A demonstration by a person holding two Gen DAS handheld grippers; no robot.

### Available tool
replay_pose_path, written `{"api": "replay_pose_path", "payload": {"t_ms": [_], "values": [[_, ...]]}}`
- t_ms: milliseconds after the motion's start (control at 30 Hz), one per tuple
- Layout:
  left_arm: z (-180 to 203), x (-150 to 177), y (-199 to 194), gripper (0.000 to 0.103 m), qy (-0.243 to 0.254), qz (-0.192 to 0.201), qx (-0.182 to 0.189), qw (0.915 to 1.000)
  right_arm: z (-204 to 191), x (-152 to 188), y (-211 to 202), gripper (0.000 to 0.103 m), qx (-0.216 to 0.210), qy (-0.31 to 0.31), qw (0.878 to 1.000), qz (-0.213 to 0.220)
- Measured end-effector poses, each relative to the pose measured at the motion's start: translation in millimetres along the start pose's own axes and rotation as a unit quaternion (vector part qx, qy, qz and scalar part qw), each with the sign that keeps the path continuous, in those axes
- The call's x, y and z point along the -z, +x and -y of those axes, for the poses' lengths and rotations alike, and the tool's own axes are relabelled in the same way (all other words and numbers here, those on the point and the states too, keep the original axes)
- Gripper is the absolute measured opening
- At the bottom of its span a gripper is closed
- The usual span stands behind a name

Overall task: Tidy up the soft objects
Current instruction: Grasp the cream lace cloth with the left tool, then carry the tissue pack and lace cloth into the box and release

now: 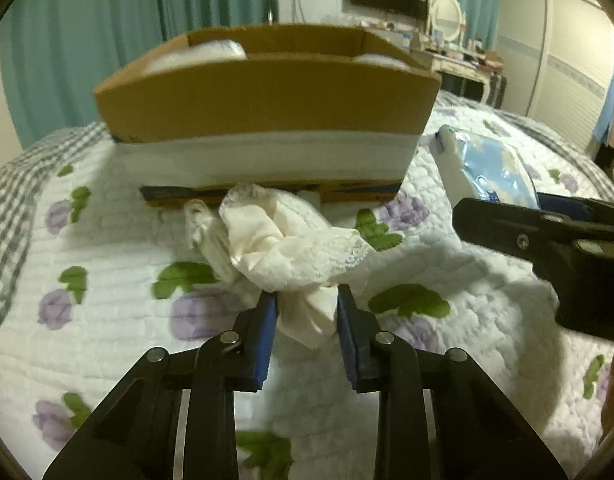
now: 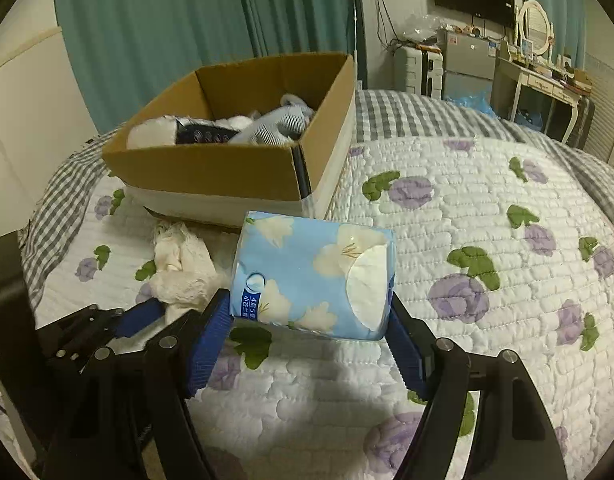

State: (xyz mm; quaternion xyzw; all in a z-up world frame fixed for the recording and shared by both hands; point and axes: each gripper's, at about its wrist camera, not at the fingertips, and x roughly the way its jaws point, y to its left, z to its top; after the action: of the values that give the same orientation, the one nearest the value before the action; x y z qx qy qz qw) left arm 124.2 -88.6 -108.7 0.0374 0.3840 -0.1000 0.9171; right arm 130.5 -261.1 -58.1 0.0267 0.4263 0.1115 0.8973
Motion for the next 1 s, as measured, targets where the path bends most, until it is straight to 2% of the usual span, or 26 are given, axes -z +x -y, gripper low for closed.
{"api": "replay_pose_path", "payload": {"t_ms": [167,333,400,533,600,633,667,700,733,833,933,1000], "values": [[-12,4,-40,0.028,0.0,0.021,-0.005,0.9998,-4,-8,-30,0.074,-0.011,-0.004,1.0,0.028],[-21,-7,-85,0.027,-0.004,0.063,-0.008,0.998,-7,-16,-60,0.074,-0.018,-0.008,0.998,0.053],[-21,-16,-98,0.017,-0.002,0.078,-0.008,0.9969,-8,-17,-72,0.074,-0.02,-0.01,0.998,0.062],[-17,-29,-109,0.017,0.002,0.087,-0.004,0.9962,-9,-18,-85,0.074,-0.024,-0.01,0.997,0.073],[-18,-24,-110,0.024,-0.002,0.081,0.001,0.9967,-7,-18,-85,0.074,-0.025,-0.007,0.997,0.073],[-18,-21,-108,0.033,-0.006,0.074,0.005,0.9972,-7,-17,-83,0.074,-0.026,-0.005,0.997,0.072],[-18,-19,-104,0.044,-0.011,0.065,0.006,0.9978,-5,-16,-81,0.074,-0.027,-0.004,0.997,0.069],[-19,-13,-96,0.067,-0.019,0.048,0.003,0.9987,-4,-15,-78,0.074,-0.028,-0.002,0.998,0.065],[-20,-8,-92,0.074,-0.024,0.038,-0.002,0.999,-3,-14,-74,0.074,-0.028,-0.001,0.998,0.061],[-20,13,-76,0.074,-0.04,0.014,-0.016,0.999,-1,-11,-66,0.074,-0.028,0.0,0.998,0.053],[-15,35,-48,0.074,-0.04,-0.041,-0.006,0.9983,-1,-9,-60,0.074,-0.027,0.001,0.999,0.047],[-10,49,-26,0.074,-0.026,-0.072,-0.014,0.997,-1,-8,-56,0.074,-0.028,0.001,0.999,0.043]]}}
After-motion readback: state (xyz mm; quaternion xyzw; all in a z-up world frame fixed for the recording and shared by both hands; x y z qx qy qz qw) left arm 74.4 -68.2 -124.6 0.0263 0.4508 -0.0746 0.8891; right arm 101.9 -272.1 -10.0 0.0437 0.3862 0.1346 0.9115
